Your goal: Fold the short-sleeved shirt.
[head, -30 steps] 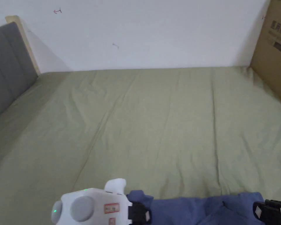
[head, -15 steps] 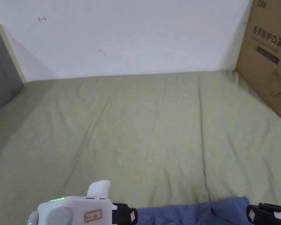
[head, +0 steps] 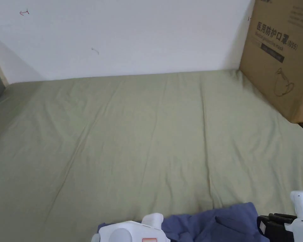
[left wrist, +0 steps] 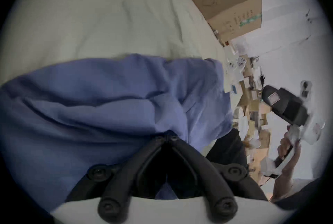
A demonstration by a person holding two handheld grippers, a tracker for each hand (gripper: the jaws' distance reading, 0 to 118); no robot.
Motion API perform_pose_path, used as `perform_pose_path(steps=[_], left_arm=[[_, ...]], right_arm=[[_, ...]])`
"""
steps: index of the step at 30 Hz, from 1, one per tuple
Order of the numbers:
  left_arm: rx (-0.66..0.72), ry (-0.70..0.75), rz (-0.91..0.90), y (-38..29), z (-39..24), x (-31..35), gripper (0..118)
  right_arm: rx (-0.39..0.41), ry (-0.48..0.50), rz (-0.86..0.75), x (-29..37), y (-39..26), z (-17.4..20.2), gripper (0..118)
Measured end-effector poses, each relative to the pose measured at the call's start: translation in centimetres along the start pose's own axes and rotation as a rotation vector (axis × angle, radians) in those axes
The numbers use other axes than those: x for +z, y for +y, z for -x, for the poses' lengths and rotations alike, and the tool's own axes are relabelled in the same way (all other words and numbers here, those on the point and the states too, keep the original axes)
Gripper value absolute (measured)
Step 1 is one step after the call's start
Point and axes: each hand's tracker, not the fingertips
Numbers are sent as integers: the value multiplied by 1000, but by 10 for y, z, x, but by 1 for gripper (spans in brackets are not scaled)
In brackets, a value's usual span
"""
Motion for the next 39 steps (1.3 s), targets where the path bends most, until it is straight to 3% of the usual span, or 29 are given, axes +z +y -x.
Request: perform_pose_path(steps=[4,13,15,16,17,20,21,27,32,33,34,35,36,37,38,39], left_arm=[[169,-210,-41,-3,33,40,0],[293,-230,-368,-20,146,192,4],[324,-228,-368,-29,171,197,31],[315,-222,-370,-32,177,197,38],[313,-207,-357,-29,179,189,38],[303,-261,-263,-28,178,163,114],[298,-301,-265,-27,175,157,118],[271,-466,-163,-12,158,92,118],[249,-452,-193,-9,156,77,114],[253,-437,-197,-12,154,81,100],[244,-362,-203,-14,155,86,59],[228,-223,-196,-16,157,88,10],[219,-35,-161,-18,158,83,9],[279,-201,-178,-29,166,81,9],[347,-278,-241,-29,162,88,9],[321,-191,-219,-27,153,88,9]], right_arm=[[-14,5,0,-3,4,-1,0],[66,-8,-16,5,18,10,0],[61,-6,-41,10,21,9,0],[45,-2,-43,10,23,8,0],[15,8,-41,11,26,6,0],[-25,11,-43,11,28,4,0],[-21,-3,-52,12,28,5,0],[-2,-21,-34,12,25,9,0],[-15,-10,-21,11,17,9,0],[-14,-9,-19,11,15,10,0],[-7,-10,-12,10,14,9,0],[0,-13,-5,9,13,10,0],[4,-16,-2,8,12,11,0],[6,-18,-1,8,12,11,0],[3,-16,0,5,10,6,0],[-2,-12,-1,4,10,6,0]])
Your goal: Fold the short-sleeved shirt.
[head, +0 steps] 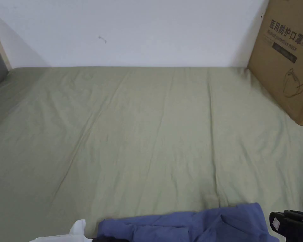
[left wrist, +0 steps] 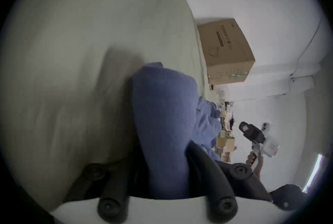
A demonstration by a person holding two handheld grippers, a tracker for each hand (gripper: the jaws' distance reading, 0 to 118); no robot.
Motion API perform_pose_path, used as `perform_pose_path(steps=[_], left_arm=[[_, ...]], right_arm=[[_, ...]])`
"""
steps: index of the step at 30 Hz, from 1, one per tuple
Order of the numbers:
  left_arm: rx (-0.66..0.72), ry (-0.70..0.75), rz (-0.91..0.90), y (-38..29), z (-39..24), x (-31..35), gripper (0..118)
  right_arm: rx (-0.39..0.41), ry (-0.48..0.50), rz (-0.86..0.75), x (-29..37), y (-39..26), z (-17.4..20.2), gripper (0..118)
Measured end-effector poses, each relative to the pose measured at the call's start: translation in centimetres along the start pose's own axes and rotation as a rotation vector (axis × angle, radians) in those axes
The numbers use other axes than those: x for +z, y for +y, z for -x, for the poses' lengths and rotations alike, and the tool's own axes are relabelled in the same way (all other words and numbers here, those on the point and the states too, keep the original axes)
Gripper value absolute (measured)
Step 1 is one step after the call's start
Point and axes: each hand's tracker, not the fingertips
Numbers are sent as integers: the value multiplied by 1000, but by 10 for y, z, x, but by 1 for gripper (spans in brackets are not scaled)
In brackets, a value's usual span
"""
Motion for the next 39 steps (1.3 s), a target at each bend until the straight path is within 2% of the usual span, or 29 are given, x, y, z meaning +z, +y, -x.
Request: perform_pose_path(steps=[1,2,3,4,6,8,10,13,15,17,21,22,24,25,26,27,28,29,31,32,33,34,35,36,39], left_arm=[[-81,71,-27,-5,-18,1,9],[-240,141,-104,-15,-38,9,9],[-302,144,-136,-21,-56,17,9],[-330,139,-165,-25,-73,26,9],[-381,316,-243,-34,-106,50,9],[-460,565,-319,-34,-129,65,9],[-488,686,-362,-30,-140,75,9],[-482,632,-342,-26,-160,65,9],[-500,477,-284,-25,-173,47,9],[-519,407,-203,-23,-190,11,9],[-450,279,3,-17,-204,-65,10],[-435,275,44,-17,-205,-85,15],[-406,219,124,-18,-205,-114,38],[-407,171,164,-20,-206,-126,58],[-397,156,192,-22,-205,-134,90],[-390,138,212,-23,-206,-138,112],[-384,136,220,-23,-207,-140,118],[-390,138,208,-24,-208,-137,114],[-416,141,133,-18,-215,-119,114],[-426,170,109,-15,-216,-111,108],[-436,178,107,-13,-218,-103,93],[-447,180,103,-11,-216,-96,60],[-466,185,90,-10,-217,-90,5],[-486,208,91,-11,-218,-91,1],[-547,275,157,-14,-215,-108,0]], right_arm=[[-8,7,-4,0,1,0,0],[-12,12,-7,1,2,1,0],[-13,18,-14,4,3,2,0],[-3,31,-34,7,5,3,0],[22,28,-47,10,7,6,0],[44,31,-50,10,8,8,0],[49,44,-54,8,9,9,0],[17,84,-70,7,7,8,0],[0,107,-75,11,5,8,0],[4,113,-79,17,4,6,0],[12,98,-103,30,6,-1,0],[10,93,-109,33,6,-4,0],[4,82,-114,36,7,-9,0],[-2,74,-115,37,6,-12,0],[-9,66,-116,37,6,-15,0],[-15,65,-118,38,5,-17,0],[-20,68,-118,39,5,-19,0],[-24,70,-120,40,5,-21,0],[-27,65,-126,38,5,-23,0],[-30,64,-128,37,5,-25,0],[-37,64,-126,34,4,-27,0],[-46,66,-123,32,4,-29,0],[-56,68,-119,29,3,-30,0],[-63,69,-115,27,3,-31,0],[-74,72,-107,22,2,-34,0]])
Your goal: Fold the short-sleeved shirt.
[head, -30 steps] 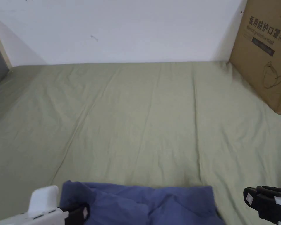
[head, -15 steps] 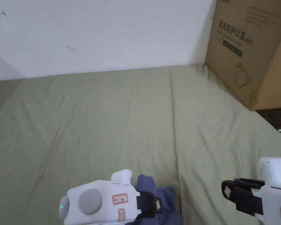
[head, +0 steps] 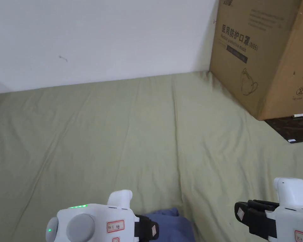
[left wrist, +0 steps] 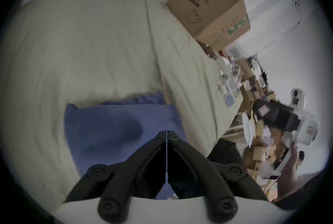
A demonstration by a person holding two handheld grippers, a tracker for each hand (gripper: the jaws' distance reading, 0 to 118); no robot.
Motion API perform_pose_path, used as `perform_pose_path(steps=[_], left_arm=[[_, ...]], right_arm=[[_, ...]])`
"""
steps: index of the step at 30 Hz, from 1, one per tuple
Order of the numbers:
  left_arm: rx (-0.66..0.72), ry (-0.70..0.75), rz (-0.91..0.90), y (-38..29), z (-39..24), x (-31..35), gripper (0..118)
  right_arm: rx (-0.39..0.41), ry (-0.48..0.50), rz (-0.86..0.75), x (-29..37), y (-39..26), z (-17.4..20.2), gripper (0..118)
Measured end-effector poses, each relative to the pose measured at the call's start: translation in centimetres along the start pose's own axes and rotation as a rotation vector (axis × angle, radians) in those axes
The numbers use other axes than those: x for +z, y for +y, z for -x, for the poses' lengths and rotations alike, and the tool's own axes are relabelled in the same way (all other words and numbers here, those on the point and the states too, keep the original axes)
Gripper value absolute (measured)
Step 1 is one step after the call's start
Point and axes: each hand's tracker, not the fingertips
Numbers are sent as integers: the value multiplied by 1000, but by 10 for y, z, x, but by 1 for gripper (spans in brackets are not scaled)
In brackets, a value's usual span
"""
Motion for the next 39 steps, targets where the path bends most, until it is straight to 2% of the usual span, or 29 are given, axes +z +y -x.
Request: perform_pose_path(steps=[5,8,10,12,16,20,23,26,28,33,35,37,38,39], left_arm=[[-15,-38,141,-3,-15,-65,0],[22,38,252,-10,-13,-113,0],[117,-70,239,-8,-9,-120,0],[164,-107,229,-8,-11,-117,0],[129,-203,165,-10,-20,-81,1],[59,-201,-83,-20,-14,9,0],[72,-129,-247,-41,9,71,0],[148,-47,-304,-63,36,108,0],[210,-9,-304,-76,59,121,0],[331,0,-321,-101,93,127,0],[355,-39,-315,-104,100,123,1],[369,-93,-296,-105,108,115,1],[386,-115,-280,-103,112,109,1],[397,-143,-266,-100,124,103,1]], right_arm=[[-5,-6,2,0,-3,-3,0],[-16,-19,9,1,-5,-6,0],[-26,-27,12,2,-6,-8,0],[-38,-30,16,2,-8,-10,0],[-74,-17,19,2,-10,-13,0],[-92,23,4,2,-5,-12,0],[-117,133,13,-10,-3,-10,0],[-166,259,139,-46,-6,-4,0],[-197,295,267,-81,-13,4,0],[-109,291,400,-141,-33,19,0],[-115,240,433,-158,-38,12,0],[-103,138,457,-170,-43,0,0],[-94,144,461,-172,-45,-7,0],[-124,203,456,-171,-47,-14,0]])
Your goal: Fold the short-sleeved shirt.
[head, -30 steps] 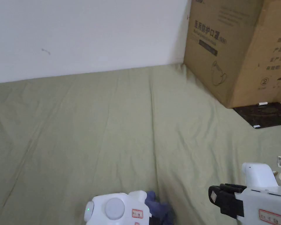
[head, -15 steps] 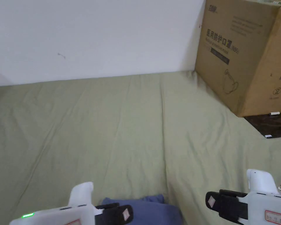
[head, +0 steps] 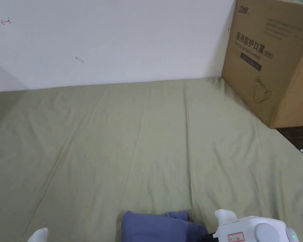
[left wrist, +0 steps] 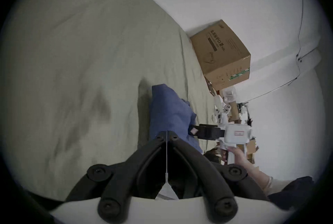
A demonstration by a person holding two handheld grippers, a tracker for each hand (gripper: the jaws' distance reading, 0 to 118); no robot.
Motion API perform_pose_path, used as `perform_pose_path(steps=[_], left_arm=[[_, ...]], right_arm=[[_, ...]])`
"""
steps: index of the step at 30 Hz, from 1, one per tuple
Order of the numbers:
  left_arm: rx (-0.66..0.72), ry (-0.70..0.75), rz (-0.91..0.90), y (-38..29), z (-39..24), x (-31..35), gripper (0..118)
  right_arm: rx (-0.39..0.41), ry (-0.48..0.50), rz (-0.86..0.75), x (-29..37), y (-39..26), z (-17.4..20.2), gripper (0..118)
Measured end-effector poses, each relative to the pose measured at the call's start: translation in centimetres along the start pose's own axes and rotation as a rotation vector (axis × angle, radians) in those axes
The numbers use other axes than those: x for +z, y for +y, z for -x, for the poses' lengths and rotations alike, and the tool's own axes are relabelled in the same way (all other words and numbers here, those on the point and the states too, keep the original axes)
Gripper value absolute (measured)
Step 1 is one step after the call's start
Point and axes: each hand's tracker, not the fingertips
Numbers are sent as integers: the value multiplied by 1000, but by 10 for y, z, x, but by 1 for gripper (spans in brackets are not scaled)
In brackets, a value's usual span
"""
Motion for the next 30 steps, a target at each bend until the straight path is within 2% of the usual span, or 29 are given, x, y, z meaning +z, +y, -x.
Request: perform_pose_path(steps=[1,2,3,4,5,6,7,11,14,16,19,20,21,22,23,26,30], left_arm=[[13,-32,19,3,6,-8,1],[23,-58,30,6,10,-14,7],[28,-87,50,11,15,-24,22],[20,-79,56,16,19,-33,49],[23,-76,72,20,21,-42,92],[35,-90,97,23,26,-54,115],[51,-115,140,25,29,-68,118],[83,-172,262,28,35,-108,118],[31,-259,262,29,29,-135,118],[90,-313,281,25,33,-144,118],[92,-304,270,21,31,-145,88],[72,-209,259,19,31,-145,88],[38,-93,260,15,32,-147,47],[41,-71,271,8,35,-149,27],[97,-161,242,6,39,-145,27],[33,-127,219,5,24,-138,27],[-35,-146,156,21,9,-100,27]], right_arm=[[-33,44,-11,2,-2,-5,0],[-42,39,-6,3,-2,-7,0],[-50,40,-2,2,-2,-8,0],[-58,50,-4,3,-2,-10,0],[-63,54,-5,4,-3,-11,0],[-66,57,-5,3,-3,-11,0],[-67,59,-6,3,-3,-11,0],[-69,73,-8,3,-5,-13,0],[-89,90,-7,2,-5,-16,0],[-102,100,-10,1,-6,-18,0],[-135,117,-20,1,-9,-21,0],[-144,119,-23,1,-9,-22,0],[-152,124,-25,1,-10,-23,0],[-164,142,-28,1,-11,-25,0],[-175,153,-26,0,-11,-25,0],[-181,139,-37,5,-12,-20,0],[-65,60,-64,27,-12,1,0]])
